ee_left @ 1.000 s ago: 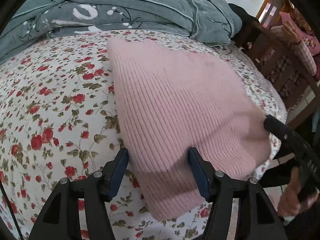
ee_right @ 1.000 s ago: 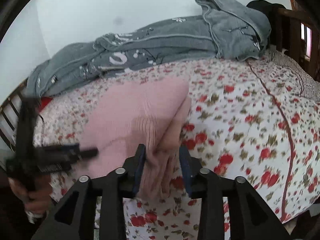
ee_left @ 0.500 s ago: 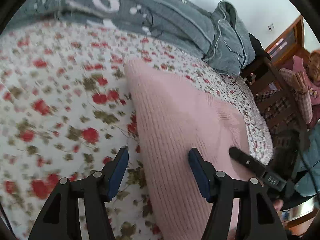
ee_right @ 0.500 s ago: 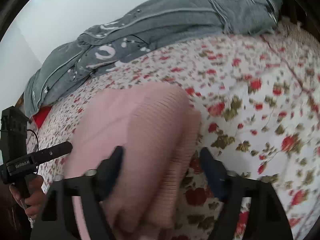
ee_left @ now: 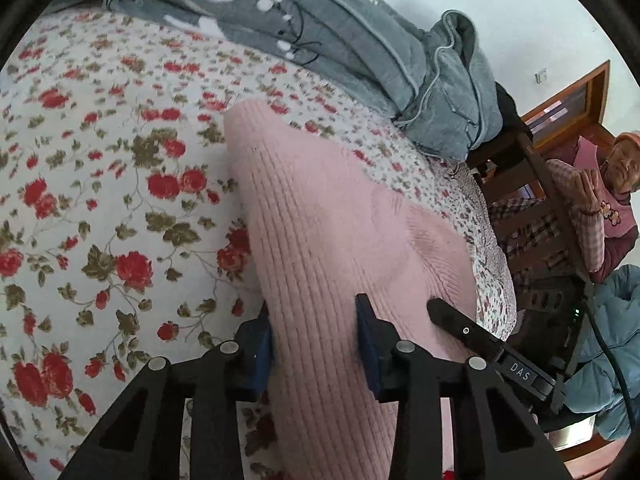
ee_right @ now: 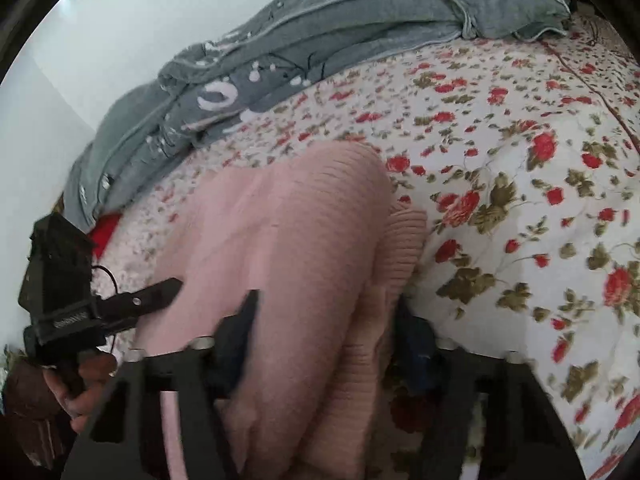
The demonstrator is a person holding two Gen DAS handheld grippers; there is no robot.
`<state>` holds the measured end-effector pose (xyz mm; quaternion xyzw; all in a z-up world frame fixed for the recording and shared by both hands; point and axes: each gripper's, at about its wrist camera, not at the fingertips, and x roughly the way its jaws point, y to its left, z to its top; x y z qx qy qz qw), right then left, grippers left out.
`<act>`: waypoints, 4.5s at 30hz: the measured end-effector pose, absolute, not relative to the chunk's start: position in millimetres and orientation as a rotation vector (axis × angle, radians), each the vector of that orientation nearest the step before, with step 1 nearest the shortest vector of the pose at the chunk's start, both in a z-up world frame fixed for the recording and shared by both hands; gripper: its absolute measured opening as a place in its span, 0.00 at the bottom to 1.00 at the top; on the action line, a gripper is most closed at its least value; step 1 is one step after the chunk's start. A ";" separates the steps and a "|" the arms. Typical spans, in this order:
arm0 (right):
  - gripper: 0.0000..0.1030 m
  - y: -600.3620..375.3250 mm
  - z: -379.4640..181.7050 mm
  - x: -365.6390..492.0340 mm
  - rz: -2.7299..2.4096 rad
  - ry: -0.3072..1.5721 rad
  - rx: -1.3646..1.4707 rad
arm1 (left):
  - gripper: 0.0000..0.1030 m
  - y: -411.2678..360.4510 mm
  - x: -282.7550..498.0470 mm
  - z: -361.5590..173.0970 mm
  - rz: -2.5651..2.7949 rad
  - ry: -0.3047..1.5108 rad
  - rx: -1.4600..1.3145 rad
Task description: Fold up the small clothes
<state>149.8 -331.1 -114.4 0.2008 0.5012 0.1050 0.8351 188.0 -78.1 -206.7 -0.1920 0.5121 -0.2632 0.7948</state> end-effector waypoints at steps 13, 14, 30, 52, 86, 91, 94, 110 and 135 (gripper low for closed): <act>0.28 -264.6 -49.1 175.2 0.322 0.947 0.401 | 0.32 -11.8 211.5 -120.5 -0.531 0.953 -0.404; 0.28 -256.8 -47.3 182.6 0.334 0.944 0.403 | 0.32 -3.3 216.0 -114.3 -0.519 0.948 -0.399; 0.41 -147.0 -152.2 293.9 0.348 1.089 0.310 | 0.39 90.8 309.7 -176.8 -0.224 1.058 -0.287; 0.13 -107.9 -119.4 234.9 0.298 0.870 -0.070 | 0.53 69.4 219.6 -168.8 -0.229 0.885 -0.111; 0.22 -106.2 -127.8 227.0 0.256 0.839 -0.038 | 0.58 63.2 209.1 -175.4 -0.183 0.878 -0.096; 0.22 -105.2 -128.7 226.5 0.256 0.836 -0.039 | 0.60 65.8 211.1 -177.7 -0.190 0.882 -0.106; 0.23 -105.5 -128.8 226.8 0.259 0.836 -0.034 | 0.60 65.3 211.3 -179.1 -0.190 0.881 -0.107; 0.27 -112.9 -115.0 223.2 0.280 0.895 0.012 | 0.62 63.6 195.5 -182.2 -0.185 0.880 -0.078; 0.49 -175.3 -65.4 253.3 0.296 0.811 0.101 | 0.59 49.7 247.2 -115.6 -0.227 0.766 0.025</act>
